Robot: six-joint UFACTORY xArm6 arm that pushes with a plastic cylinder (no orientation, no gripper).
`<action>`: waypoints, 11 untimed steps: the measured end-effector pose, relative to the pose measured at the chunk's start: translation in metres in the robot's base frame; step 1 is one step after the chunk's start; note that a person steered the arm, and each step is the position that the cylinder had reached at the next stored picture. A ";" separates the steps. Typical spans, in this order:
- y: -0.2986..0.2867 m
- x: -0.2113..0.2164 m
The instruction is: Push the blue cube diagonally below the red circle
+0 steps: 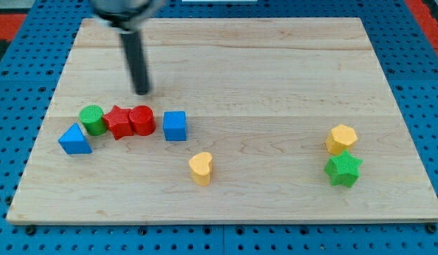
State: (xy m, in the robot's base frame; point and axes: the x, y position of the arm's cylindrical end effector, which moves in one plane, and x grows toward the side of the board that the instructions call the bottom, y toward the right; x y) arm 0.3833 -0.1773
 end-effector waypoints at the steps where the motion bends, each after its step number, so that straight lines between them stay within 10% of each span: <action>1: -0.076 0.017; 5: -0.011 0.075; 8: 0.161 0.076; 11: 0.162 0.087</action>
